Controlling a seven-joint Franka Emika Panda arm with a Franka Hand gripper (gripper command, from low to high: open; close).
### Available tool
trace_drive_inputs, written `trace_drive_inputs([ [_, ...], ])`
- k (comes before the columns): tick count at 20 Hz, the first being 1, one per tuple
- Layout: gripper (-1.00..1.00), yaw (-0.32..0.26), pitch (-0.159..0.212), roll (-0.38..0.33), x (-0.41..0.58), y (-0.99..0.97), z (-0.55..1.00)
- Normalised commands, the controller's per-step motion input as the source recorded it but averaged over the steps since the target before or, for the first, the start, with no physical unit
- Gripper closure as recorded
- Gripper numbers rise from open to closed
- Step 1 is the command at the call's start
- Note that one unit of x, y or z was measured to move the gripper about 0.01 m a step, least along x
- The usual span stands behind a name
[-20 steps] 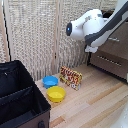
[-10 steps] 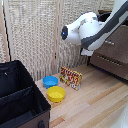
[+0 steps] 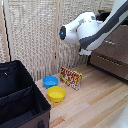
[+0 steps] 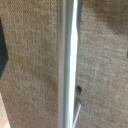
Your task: Locate and clasp the grip of the topmost drawer. Steadily and circumspectly yank the drawer open. Discover and seize the nutrition bar using your clamp. Deposit the nutrition bar in the accessible drawer. Unclench the nutrition bar.
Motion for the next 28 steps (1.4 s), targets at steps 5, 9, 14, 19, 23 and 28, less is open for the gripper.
trace_drive_inputs([
  [5, -1.00, -0.027, -0.035, 0.105, 0.132, 0.46, 0.12],
  [9, -1.00, -0.093, -0.001, 0.253, 0.121, 0.38, 0.31],
  [14, -1.00, -0.148, -0.026, 0.277, 0.078, 0.37, 0.25],
  [19, -1.00, -0.177, -0.016, 0.300, 0.061, 0.28, 0.17],
  [23, -1.00, -0.225, -0.048, 0.242, 0.114, 0.09, 0.14],
  [28, -1.00, -0.207, -0.060, 0.206, 0.198, 0.01, 0.15],
])
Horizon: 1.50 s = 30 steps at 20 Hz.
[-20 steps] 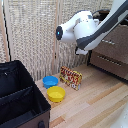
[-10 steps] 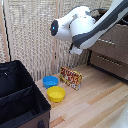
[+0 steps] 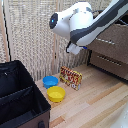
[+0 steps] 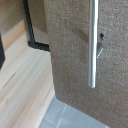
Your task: Locate and clasp the grip of the topmost drawer. Steadily and circumspectly yank the drawer open. Discover and seize the nutrition bar using your clamp. Deposit the nutrition bar in the accessible drawer. Unclench the nutrition bar.
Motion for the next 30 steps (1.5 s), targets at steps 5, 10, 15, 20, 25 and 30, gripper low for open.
trace_drive_inputs([
  [5, -1.00, -0.165, -0.030, 0.267, 0.301, 0.00, 0.09],
  [10, -1.00, -0.142, 0.000, 0.371, 0.324, 0.00, 0.00],
  [15, -1.00, -0.143, 0.000, 0.375, 0.314, 0.00, 0.00],
  [20, -1.00, -0.139, 0.004, 0.375, 0.300, 0.00, -0.01],
  [25, -1.00, -0.132, 0.022, 0.375, 0.296, 0.00, -0.01],
  [30, -1.00, -0.110, 0.041, 0.375, 0.320, 0.00, 0.00],
])
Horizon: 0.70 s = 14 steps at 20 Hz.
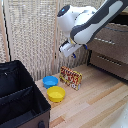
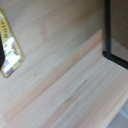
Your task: Locate and clasp the grip of the topmost drawer. Steadily and circumspectly yank the drawer open. Discover and seize the nutrition bar using your clamp. Deposit the nutrition bar in the accessible drawer. Unclench the nutrition bar.
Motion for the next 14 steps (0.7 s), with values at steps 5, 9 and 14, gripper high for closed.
trace_drive_inputs([
  [5, -1.00, -0.078, 0.060, 0.375, 0.362, -0.02, 0.00],
  [9, -1.00, -0.073, 0.075, 0.371, 0.349, -0.06, 0.00],
  [14, -1.00, -0.033, 0.147, 0.320, 0.290, -0.25, 0.12],
])
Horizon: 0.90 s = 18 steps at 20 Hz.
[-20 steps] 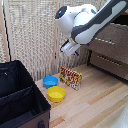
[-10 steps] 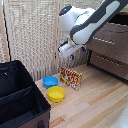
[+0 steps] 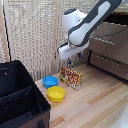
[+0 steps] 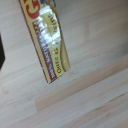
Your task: Locate and clasp the grip of the topmost drawer. Steadily and circumspectly yank the drawer open. Discover and seize the nutrition bar using your clamp. Deposit the nutrition bar in the accessible drawer. Unclench the nutrition bar.
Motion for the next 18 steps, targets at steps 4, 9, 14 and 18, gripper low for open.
trace_drive_inputs([
  [4, -1.00, -0.019, 0.160, 0.274, 0.259, -0.34, 0.17],
  [9, -1.00, -0.003, 0.117, 0.237, 0.223, -0.34, -0.09],
  [14, -1.00, 0.000, -0.006, 0.040, 0.170, -0.13, -0.32],
  [18, -1.00, -0.001, -0.038, 0.015, 0.196, 0.08, -0.30],
])
